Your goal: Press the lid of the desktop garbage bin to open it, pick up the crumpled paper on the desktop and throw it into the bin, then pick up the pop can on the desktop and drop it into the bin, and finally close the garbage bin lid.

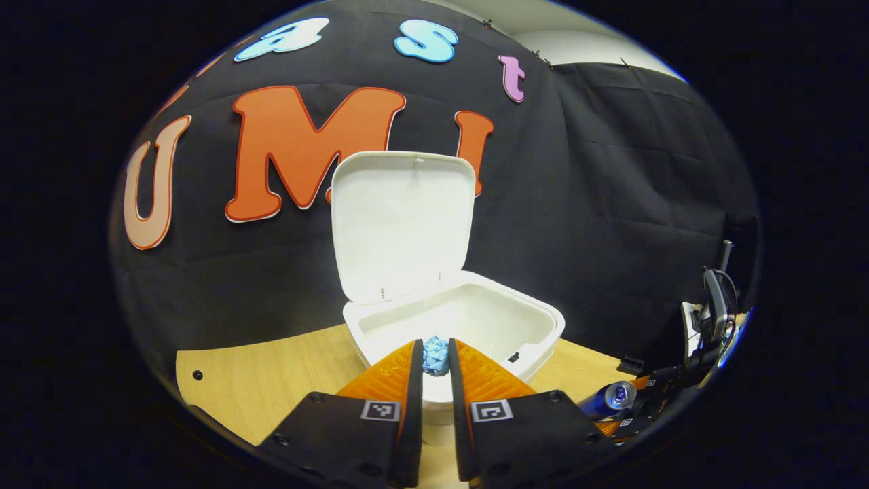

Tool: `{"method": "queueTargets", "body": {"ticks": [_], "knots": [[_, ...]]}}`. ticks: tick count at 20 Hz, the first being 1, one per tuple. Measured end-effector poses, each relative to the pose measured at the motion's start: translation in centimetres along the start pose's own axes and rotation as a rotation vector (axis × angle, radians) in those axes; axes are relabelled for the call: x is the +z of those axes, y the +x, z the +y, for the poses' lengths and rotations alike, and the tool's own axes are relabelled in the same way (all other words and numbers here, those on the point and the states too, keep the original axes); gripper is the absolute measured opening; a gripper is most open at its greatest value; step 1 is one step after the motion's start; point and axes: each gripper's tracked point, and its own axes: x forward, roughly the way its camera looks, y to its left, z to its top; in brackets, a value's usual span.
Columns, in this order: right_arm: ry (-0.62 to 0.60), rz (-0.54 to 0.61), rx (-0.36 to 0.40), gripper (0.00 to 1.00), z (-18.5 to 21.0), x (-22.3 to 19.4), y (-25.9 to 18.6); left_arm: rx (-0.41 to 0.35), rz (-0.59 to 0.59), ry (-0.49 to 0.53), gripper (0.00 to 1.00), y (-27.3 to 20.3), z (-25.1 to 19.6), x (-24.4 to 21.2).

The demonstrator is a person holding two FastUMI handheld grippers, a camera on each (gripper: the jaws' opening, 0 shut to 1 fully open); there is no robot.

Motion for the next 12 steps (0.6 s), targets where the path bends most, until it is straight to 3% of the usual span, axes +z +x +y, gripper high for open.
{"method": "queueTargets", "body": {"ticks": [8, 9, 12], "knots": [[-0.011, -0.030, -0.020, 0.80, -0.4, 1.5, 0.1, -0.033, 0.046, -0.001, 0.34, -0.2, -0.2, -1.4], [-0.015, -0.038, -0.025, 0.81, -0.5, 2.0, 0.1, -0.036, 0.036, 0.004, 0.42, -0.6, -0.1, -1.3], [-0.022, -0.067, -0.030, 0.81, -1.0, 3.9, -0.2, -0.032, 0.039, 0.017, 0.53, -1.1, 0.2, -1.5]]}}
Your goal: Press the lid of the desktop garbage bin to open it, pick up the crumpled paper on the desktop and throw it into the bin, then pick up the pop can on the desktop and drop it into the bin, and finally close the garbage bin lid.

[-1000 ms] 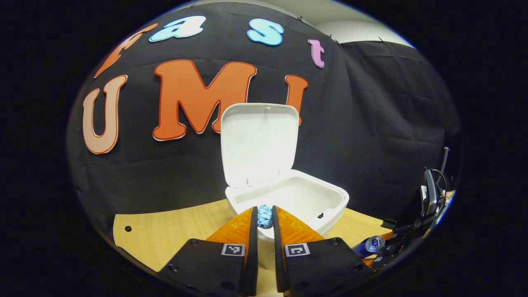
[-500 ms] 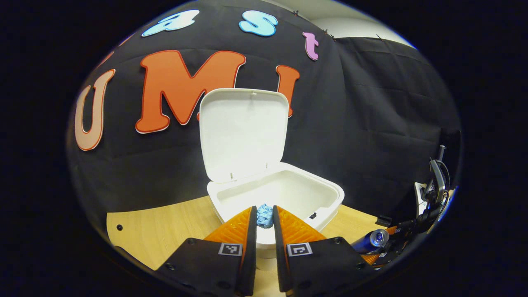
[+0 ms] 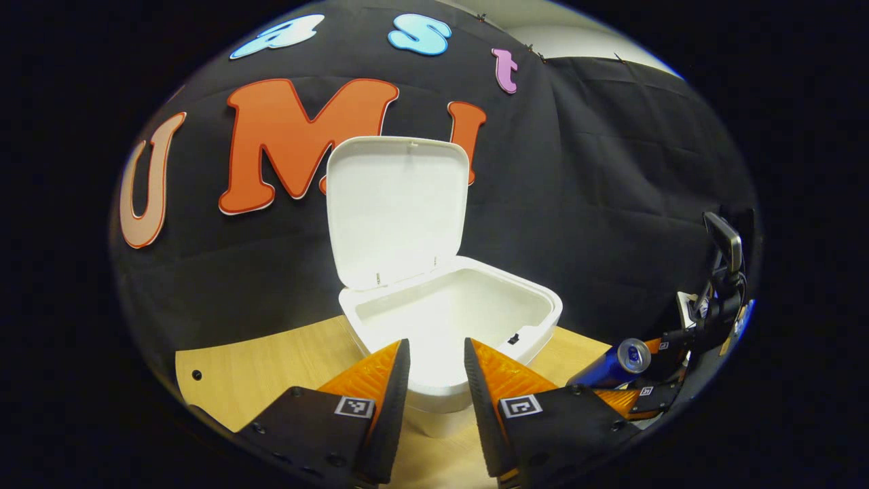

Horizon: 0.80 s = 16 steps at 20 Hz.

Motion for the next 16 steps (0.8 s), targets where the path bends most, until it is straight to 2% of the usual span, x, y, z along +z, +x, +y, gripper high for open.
{"method": "queueTargets", "body": {"ticks": [1, 2, 3, 4, 5, 6, 7, 10, 12, 13, 14, 15, 16], "knots": [[-0.005, -0.012, -0.003, 0.80, -0.1, 0.5, 0.0, 0.002, -0.017, 0.005, 0.58, -0.1, 0.1, 0.4], [-0.013, -0.022, -0.009, 0.80, -0.4, 1.3, 0.1, 0.001, -0.014, 0.004, 0.70, -0.4, 0.3, 0.2], [-0.021, -0.035, -0.012, 0.75, -0.7, 2.3, 0.1, 0.005, -0.013, 0.007, 0.84, -0.9, 0.6, 0.0], [-0.030, -0.049, -0.018, 0.80, -0.9, 3.3, 0.3, 0.015, -0.019, 0.011, 0.78, -1.3, 1.0, -0.2], [-0.037, -0.057, -0.022, 0.80, -1.0, 4.0, 0.4, 0.023, -0.018, 0.012, 0.83, -1.8, 1.5, -0.1], [-0.043, -0.068, -0.022, 0.80, -1.1, 5.1, 0.3, 0.032, -0.012, 0.009, 0.83, -2.3, 2.0, -0.3], [-0.046, -0.083, -0.020, 0.80, -1.0, 5.8, -0.4, 0.036, -0.009, 0.000, 0.79, -2.7, 2.3, -0.6], [-0.055, -0.121, -0.015, 0.80, -1.0, 9.0, -1.1, 0.066, 0.003, -0.026, 0.83, -4.2, 3.8, -1.4], [-0.064, -0.138, -0.008, 0.80, -1.0, 10.6, -1.1, 0.092, 0.003, -0.038, 0.79, -5.0, 4.8, -1.8], [-0.071, -0.148, -0.003, 0.80, -1.0, 11.1, -1.2, 0.107, 0.003, -0.045, 0.83, -5.3, 5.4, -2.2], [-0.078, -0.154, 0.003, 0.75, -0.9, 11.9, -1.0, 0.123, 0.002, -0.053, 0.83, -5.9, 6.0, -2.3], [-0.084, -0.157, 0.007, 0.75, -0.5, 12.6, -0.8, 0.137, -0.001, -0.061, 0.79, -6.3, 6.4, -2.6], [-0.094, -0.160, 0.013, 0.80, -0.3, 13.2, -0.6, 0.152, -0.004, -0.069, 0.79, -6.7, 7.0, -2.7]]}}
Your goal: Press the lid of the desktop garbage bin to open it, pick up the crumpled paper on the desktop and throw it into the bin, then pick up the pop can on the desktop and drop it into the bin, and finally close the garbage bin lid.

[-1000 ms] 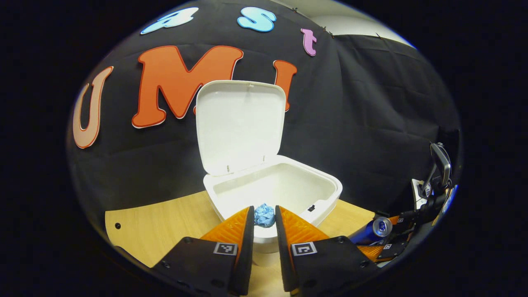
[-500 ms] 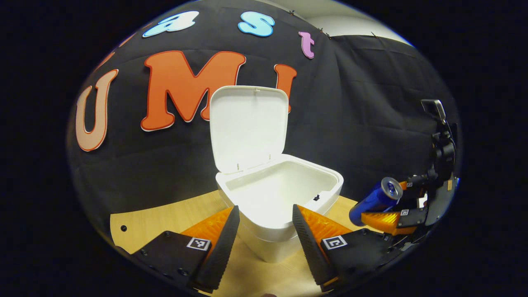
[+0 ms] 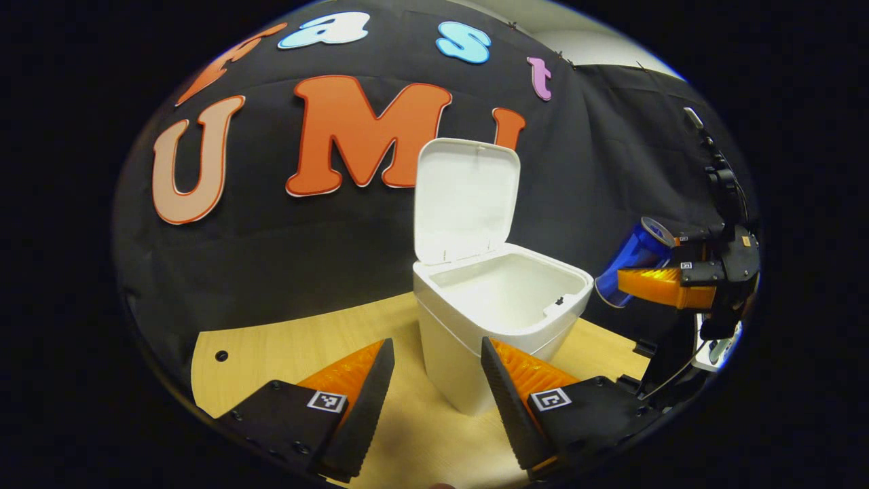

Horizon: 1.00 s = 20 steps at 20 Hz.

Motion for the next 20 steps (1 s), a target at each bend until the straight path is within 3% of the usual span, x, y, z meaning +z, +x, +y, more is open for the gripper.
{"method": "queueTargets", "body": {"ticks": [2, 12, 13, 14, 15, 18, 19, 20], "knots": [[-0.021, -0.013, 0.005, 0.80, 0.2, 1.0, 0.4, 0.031, -0.006, -0.012, 0.83, -0.7, 1.0, -0.1], [-0.055, -0.039, 0.052, 0.80, 1.5, 3.7, 3.6, 0.203, -0.027, -0.036, 0.83, -5.2, 5.4, -1.1], [-0.059, -0.041, 0.058, 0.75, 1.7, 3.8, 3.8, 0.222, -0.027, -0.041, 0.83, -5.6, 5.7, -1.3], [-0.061, -0.046, 0.065, 0.80, 1.7, 4.0, 4.1, 0.239, -0.026, -0.046, 0.83, -6.0, 6.2, -1.5], [-0.063, -0.049, 0.070, 0.80, 1.9, 4.0, 4.4, 0.255, -0.024, -0.052, 0.79, -6.4, 6.5, -1.6], [-0.063, -0.043, 0.080, 0.80, 1.6, 3.8, 5.4, 0.294, -0.014, -0.065, 0.83, -7.3, 7.1, -2.3], [-0.060, -0.036, 0.080, 0.75, 1.5, 3.5, 5.6, 0.308, -0.010, -0.065, 0.83, -7.5, 7.4, -2.5], [-0.058, -0.024, 0.082, 0.80, 1.4, 3.1, 6.0, 0.323, -0.010, -0.065, 0.83, -7.8, 7.6, -2.6]]}}
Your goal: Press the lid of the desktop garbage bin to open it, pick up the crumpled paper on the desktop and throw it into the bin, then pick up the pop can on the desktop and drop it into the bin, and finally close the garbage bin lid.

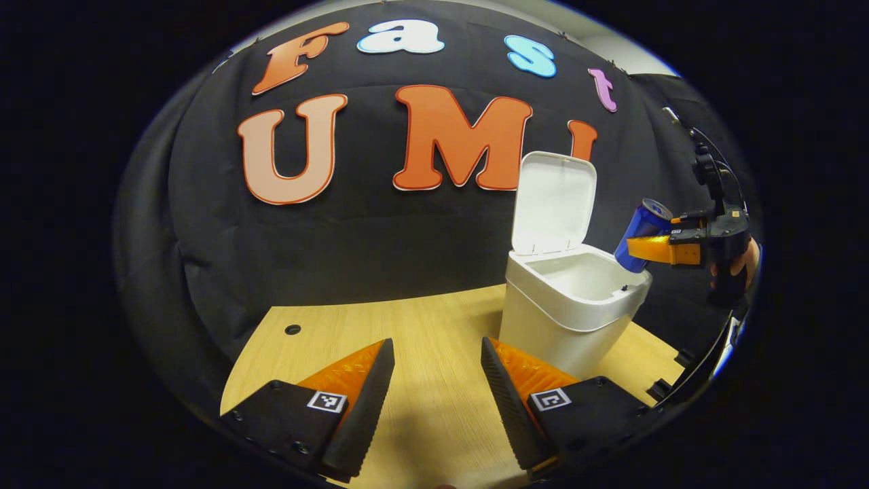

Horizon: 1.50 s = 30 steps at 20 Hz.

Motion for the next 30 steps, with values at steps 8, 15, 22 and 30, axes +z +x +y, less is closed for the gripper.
{"method": "queueTargets", "body": {"ticks": [8, 15, 22, 30], "knots": [[0.007, 0.044, 0.041, 0.81, 0.4, -2.0, 0.9, 0.035, 0.009, -0.003, 0.83, -0.3, -0.1, -0.4], [0.024, 0.061, 0.048, 0.83, 0.4, -2.9, 1.0, 0.041, 0.025, 0.020, 0.83, -0.3, -0.8, -1.2], [-0.003, -0.021, 0.057, 0.83, -0.1, 1.4, 1.0, 0.045, 0.020, 0.032, 0.83, -0.6, -0.6, -0.9], [-0.068, -0.161, 0.084, 0.83, -0.2, 10.3, 2.3, 0.108, 0.018, 0.006, 0.83, -1.7, 1.8, -1.3]]}}
